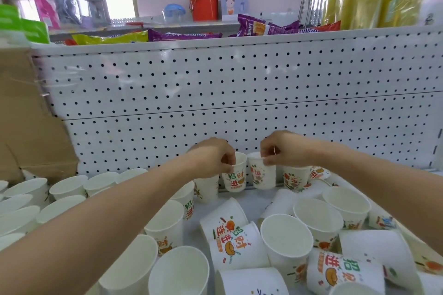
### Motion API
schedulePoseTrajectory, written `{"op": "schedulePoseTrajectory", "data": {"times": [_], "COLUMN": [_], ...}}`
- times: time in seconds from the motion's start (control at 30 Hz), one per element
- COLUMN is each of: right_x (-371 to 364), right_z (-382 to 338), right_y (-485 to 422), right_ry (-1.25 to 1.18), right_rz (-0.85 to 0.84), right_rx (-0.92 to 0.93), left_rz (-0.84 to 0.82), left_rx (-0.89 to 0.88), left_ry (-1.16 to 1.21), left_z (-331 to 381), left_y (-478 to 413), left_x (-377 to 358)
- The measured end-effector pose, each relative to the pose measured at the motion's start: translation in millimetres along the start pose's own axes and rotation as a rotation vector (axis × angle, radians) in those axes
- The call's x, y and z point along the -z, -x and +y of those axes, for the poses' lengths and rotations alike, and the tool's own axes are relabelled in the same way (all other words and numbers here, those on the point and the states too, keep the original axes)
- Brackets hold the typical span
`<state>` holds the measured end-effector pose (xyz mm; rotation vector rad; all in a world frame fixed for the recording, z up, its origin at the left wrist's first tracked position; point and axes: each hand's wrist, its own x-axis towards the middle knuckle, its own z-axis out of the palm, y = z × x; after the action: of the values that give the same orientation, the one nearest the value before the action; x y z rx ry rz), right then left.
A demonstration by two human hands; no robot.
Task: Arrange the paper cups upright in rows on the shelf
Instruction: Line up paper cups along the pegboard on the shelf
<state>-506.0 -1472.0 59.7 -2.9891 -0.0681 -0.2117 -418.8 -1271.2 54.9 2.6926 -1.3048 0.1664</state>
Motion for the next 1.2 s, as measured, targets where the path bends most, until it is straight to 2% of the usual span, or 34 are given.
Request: {"op": "schedulePoseTrajectory", "data": {"times": [0.07, 0.2, 0.3, 0.33, 0.43, 0.5, 0.6, 0.8, 0.97, 1.1, 1.2], "right_x": [-2, -13, -5, 1, 12, 11, -2, -13, -8, -12, -19], "right_z": [0, -1, -6, -8, -11, -16, -23, -29, -31, -37, -41], "right_y": [4, 8, 17, 23, 41, 49, 51, 50, 55, 61, 62], "right_ry": [-0.009, 0.031, 0.018, -0.018, -0.059, 0.057, 0.115, -0.004, -0.224, -0.051, 0.066], "right_rz": [0.029, -0.044, 0.055, 0.062, -0.083, -0.22, -0.31, -0.257, -0.14, 0.025, 0.047], "right_rx": [0.004, -0.015, 0.018, 0.023, -0.033, -0.13, -0.185, -0.168, -0.022, 0.125, 0.178], "left_rz": [0.016, 0.001, 0.079, 0.06, -0.186, -0.328, -0.4, -0.398, -0.292, -0.159, -0.126], "left_rx": [-0.002, -0.019, -0.05, -0.065, -0.052, -0.024, 0.021, 0.038, 0.067, 0.121, 0.122], "left_ry": [-0.052, -0.129, -0.006, 0.074, 0.232, 0.17, 0.116, 0.005, 0.069, 0.231, 0.228], "left_z": [0, 3, 8, 10, 16, 19, 25, 32, 25, 10, 3], "left_y": [7, 14, 27, 34, 61, 69, 65, 58, 56, 63, 71], "left_x": [-2, -5, 3, 5, 10, 8, 0, -12, -16, -8, -8]}}
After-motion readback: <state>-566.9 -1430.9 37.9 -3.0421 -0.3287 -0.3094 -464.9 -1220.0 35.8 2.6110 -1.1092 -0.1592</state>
